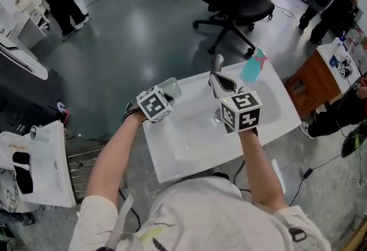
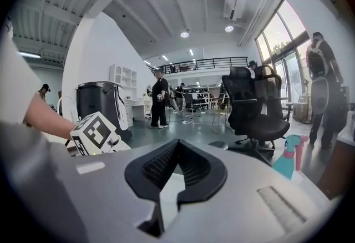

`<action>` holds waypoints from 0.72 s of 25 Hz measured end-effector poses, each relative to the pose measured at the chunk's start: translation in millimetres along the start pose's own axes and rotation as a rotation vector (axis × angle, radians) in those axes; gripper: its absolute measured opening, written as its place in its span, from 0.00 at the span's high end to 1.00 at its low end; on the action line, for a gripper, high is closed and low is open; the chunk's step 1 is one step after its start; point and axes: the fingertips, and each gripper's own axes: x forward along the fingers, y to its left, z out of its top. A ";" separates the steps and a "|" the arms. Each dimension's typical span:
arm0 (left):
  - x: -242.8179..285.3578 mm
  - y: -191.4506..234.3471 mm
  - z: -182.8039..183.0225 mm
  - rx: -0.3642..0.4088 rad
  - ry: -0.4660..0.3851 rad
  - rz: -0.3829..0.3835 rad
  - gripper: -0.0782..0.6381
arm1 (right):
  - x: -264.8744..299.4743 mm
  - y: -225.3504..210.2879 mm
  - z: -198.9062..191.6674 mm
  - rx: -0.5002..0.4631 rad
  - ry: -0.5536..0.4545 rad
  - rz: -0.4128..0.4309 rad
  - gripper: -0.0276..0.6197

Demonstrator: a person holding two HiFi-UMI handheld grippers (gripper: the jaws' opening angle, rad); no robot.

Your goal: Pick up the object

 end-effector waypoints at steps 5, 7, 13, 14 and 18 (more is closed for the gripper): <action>-16.9 5.2 9.6 -0.013 -0.023 0.048 0.88 | 2.9 2.8 4.3 -0.001 -0.008 0.028 0.95; -26.4 8.9 14.9 -0.016 -0.035 0.080 0.88 | 4.0 4.7 5.9 -0.002 -0.011 0.040 0.95; -48.1 16.4 25.7 -0.058 -0.084 0.150 0.88 | 7.0 7.8 10.0 -0.010 -0.016 0.081 0.95; -51.5 17.5 26.9 -0.067 -0.089 0.161 0.88 | 7.5 8.1 10.3 -0.011 -0.016 0.087 0.95; -64.3 23.2 31.9 -0.082 -0.104 0.210 0.88 | 8.9 8.4 13.1 -0.017 -0.018 0.112 0.95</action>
